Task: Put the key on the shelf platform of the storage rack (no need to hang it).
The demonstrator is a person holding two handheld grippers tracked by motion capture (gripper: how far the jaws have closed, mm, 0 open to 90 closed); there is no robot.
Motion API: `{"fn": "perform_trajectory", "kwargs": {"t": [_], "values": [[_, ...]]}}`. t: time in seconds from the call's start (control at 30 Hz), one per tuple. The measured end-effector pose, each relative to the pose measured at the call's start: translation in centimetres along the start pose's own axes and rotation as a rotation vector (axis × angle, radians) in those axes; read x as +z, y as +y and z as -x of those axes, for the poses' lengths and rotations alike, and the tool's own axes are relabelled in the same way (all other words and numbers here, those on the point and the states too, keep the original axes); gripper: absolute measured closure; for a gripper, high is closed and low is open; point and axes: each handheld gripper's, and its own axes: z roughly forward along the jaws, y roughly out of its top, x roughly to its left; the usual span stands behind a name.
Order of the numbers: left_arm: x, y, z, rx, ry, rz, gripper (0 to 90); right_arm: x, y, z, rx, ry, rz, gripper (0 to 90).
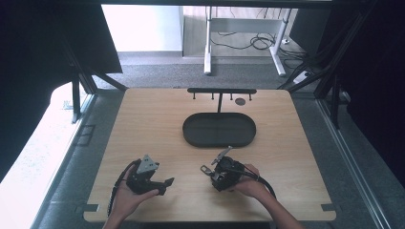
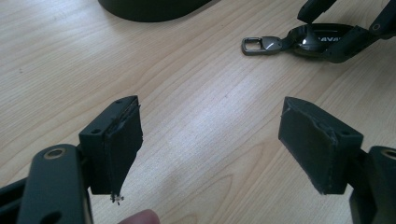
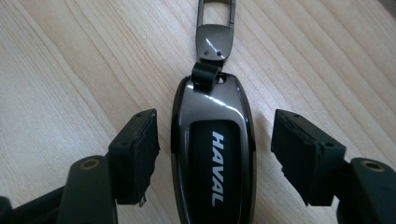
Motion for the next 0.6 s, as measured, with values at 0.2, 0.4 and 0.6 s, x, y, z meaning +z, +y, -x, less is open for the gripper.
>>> {"fn": "perform_trajectory", "kwargs": {"t": [0.2, 0.4, 0.6], "values": [[0.01, -0.01, 0.05, 0.000, -0.002, 0.000, 22.0, 0.30, -0.04, -0.04, 0.002, 0.001, -0.017, 36.3], [0.07, -0.04, 0.01, 0.000, -0.003, -0.003, 22.0, 0.44, -0.05, -0.03, -0.003, -0.005, -0.027, 41.3], [0.11, -0.04, 0.06, 0.002, -0.004, -0.005, 22.1, 0.35, -0.03, 0.01, -0.008, -0.003, -0.028, 48.3]]}}
